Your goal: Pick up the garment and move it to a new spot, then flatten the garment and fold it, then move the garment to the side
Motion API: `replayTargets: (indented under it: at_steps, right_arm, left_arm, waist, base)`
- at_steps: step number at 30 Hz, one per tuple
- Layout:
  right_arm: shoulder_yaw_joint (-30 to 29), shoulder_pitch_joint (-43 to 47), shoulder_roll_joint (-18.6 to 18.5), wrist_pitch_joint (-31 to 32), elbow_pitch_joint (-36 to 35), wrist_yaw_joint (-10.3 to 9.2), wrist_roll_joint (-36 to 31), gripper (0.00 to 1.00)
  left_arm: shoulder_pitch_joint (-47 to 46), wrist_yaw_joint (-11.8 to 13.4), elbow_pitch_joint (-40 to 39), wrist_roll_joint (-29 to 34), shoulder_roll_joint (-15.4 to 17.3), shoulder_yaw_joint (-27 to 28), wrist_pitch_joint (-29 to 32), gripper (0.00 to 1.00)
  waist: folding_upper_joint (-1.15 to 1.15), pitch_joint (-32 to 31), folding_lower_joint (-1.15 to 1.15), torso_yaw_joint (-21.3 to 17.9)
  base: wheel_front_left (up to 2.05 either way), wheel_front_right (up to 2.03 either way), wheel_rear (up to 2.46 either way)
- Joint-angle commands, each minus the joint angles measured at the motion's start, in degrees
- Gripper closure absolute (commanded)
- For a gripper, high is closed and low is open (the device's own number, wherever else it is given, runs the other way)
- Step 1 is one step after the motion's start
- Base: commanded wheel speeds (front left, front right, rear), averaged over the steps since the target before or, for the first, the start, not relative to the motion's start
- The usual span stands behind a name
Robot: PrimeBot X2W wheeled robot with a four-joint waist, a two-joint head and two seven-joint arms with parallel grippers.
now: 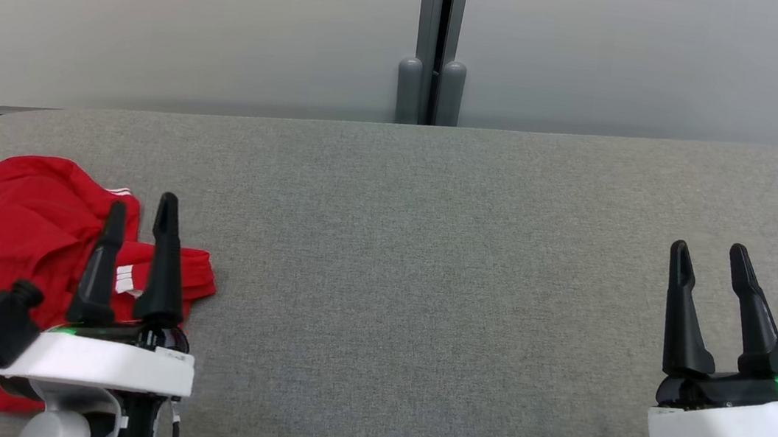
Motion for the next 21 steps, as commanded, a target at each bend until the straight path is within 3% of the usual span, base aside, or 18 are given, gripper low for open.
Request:
replayTargets:
  at_steps: [1,11,21]
  right_arm:
    - [0.4,-0.9,-0.4,-0.7,-0.7,0.15,-1.3,0.00]
    - [-0.3,0.4,1.2,-2.1,2.2,0.16,-6.3,0.00]
    - [0.4,1.0,2.2,-3.5,6.0,0.17,-12.8,0.00]
  left_arm:
    - [-0.2,0.7,-0.7,2.6,0.3,-0.7,-0.4,0.00]
    - [0.8,5.4,3.5,15.2,0.9,-6.5,-2.0,0.00]
    - [1.6,10.2,6.7,20.6,2.1,-10.3,-3.3,0.00]
  waist:
    - [0.00,0.0,0.00,0.0]
    - [0.00,-0.1,0.00,0.0]
    - [0.00,-0.8,0.00,0.1]
  base:
    - [0.00,0.00,0.00]
    - [0.00,0.00,0.00]
    - [0.00,0.00,0.00]
